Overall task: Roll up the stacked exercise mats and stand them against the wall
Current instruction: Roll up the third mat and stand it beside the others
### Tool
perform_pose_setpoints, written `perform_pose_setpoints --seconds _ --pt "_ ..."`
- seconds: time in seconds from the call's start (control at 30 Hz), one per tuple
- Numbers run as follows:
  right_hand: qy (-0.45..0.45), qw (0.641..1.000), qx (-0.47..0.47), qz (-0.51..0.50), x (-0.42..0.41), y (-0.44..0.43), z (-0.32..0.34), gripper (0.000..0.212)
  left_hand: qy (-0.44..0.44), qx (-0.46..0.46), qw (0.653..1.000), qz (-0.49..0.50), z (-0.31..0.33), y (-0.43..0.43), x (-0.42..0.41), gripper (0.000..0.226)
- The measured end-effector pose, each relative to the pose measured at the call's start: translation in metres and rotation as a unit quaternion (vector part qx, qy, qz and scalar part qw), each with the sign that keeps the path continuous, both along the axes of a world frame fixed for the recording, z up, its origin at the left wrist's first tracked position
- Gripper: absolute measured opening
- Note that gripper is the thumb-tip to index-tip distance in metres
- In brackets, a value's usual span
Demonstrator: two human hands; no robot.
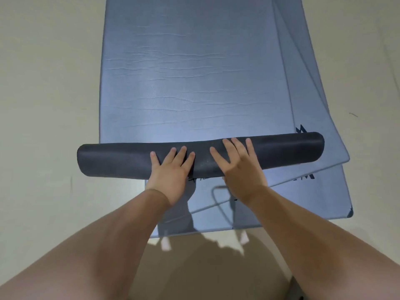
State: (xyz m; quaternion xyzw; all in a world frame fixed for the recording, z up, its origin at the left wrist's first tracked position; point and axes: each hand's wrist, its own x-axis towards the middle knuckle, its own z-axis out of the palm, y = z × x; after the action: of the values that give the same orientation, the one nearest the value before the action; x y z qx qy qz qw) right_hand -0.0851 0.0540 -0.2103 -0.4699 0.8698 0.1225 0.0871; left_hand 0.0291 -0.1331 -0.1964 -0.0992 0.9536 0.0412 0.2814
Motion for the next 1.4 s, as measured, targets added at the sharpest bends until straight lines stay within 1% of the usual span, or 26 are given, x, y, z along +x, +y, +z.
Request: perform_pose_setpoints --seconds 0.07,0.13,0.2,0.27,0.3,0.37,0.43,0.5,0.57,0.63,0.7,0.73,0.8,0.9,1.03,1.1,1.17,1.23,1.27,1.4 --pt "0.002 1.0 0.004 -0.001 0.002 -0.002 -0.003 0.092 -0.011 0.015 1.0 0.003 0.002 -0.006 -0.008 0.072" --pt "-0.014 1.0 0.01 0.002 -0.005 -0.01 0.003 0.091 -0.02 0.042 0.999 0.014 0.009 -0.014 -0.018 0.071" --pt "-0.067 0.997 0.031 -0.02 -0.018 -0.019 0.012 0.087 -0.022 0.068 0.997 0.021 0.018 -0.021 -0.026 0.068" --pt "-0.138 0.984 0.097 -0.054 -0.033 -0.029 0.022 0.085 -0.002 0.068 0.997 0.02 0.021 -0.025 -0.026 0.065" --pt "-0.162 0.979 0.105 -0.067 -0.039 -0.033 0.026 0.086 0.019 0.058 0.998 0.016 0.021 -0.025 -0.022 0.063" --pt "-0.187 0.976 0.084 -0.069 -0.046 -0.038 0.033 0.084 0.062 0.023 0.998 0.006 0.019 -0.019 -0.009 0.063" --pt "-0.188 0.979 0.06 -0.054 -0.048 -0.035 0.04 0.077 0.103 0.003 0.995 0.016 0.016 -0.005 0.011 0.069" --pt "-0.192 0.98 0.034 -0.036 -0.047 -0.03 0.047 0.07 0.123 -0.006 0.992 -0.005 0.014 0.012 0.031 0.082" --pt "-0.237 0.971 0.026 -0.029 -0.046 -0.027 0.054 0.065 0.131 -0.027 0.99 -0.035 0.011 0.024 0.046 0.094" --pt "-0.29 0.956 0.05 -0.02 -0.046 -0.026 0.06 0.056 0.136 -0.029 0.99 -0.036 0.012 0.032 0.054 0.099" --pt "-0.334 0.939 0.078 -0.026 -0.049 -0.026 0.065 0.049 0.129 -0.025 0.991 -0.039 0.014 0.036 0.056 0.097" --pt "-0.348 0.933 0.085 -0.033 -0.051 -0.026 0.066 0.05 0.115 -0.023 0.992 -0.041 0.014 0.037 0.057 0.097" --pt "-0.358 0.929 0.087 -0.047 -0.052 -0.027 0.066 0.055 0.081 -0.019 0.996 -0.035 0.012 0.038 0.056 0.106" --pt "-0.357 0.929 0.078 -0.056 -0.055 -0.027 0.061 0.062 0.036 -0.039 0.998 -0.024 0.008 0.036 0.05 0.129" --pt "-0.334 0.938 0.051 -0.074 -0.055 -0.021 0.052 0.069 0.015 -0.036 0.999 -0.019 0.004 0.028 0.029 0.139" --pt "-0.268 0.96 0.024 -0.081 -0.04 -0.012 0.045 0.073 0.006 -0.027 1.0 -0.014 0.0 0.024 0.021 0.141" --pt "-0.155 0.984 -0.053 -0.068 -0.015 -0.001 0.036 0.071 0.001 -0.025 1.0 -0.015 -0.003 0.021 0.014 0.143" --pt "-0.059 0.992 -0.095 -0.058 0.012 0.01 0.029 0.072 0.001 -0.025 1.0 -0.018 -0.003 0.015 0.006 0.144" --pt "-0.048 0.992 -0.098 -0.066 0.024 0.014 0.025 0.077 0.004 -0.023 1.0 -0.02 -0.003 0.012 0.002 0.144" --pt "-0.065 0.989 -0.076 -0.108 0.046 0.02 0.005 0.107 0.006 -0.018 1.0 -0.023 -0.001 0.0 -0.014 0.144"
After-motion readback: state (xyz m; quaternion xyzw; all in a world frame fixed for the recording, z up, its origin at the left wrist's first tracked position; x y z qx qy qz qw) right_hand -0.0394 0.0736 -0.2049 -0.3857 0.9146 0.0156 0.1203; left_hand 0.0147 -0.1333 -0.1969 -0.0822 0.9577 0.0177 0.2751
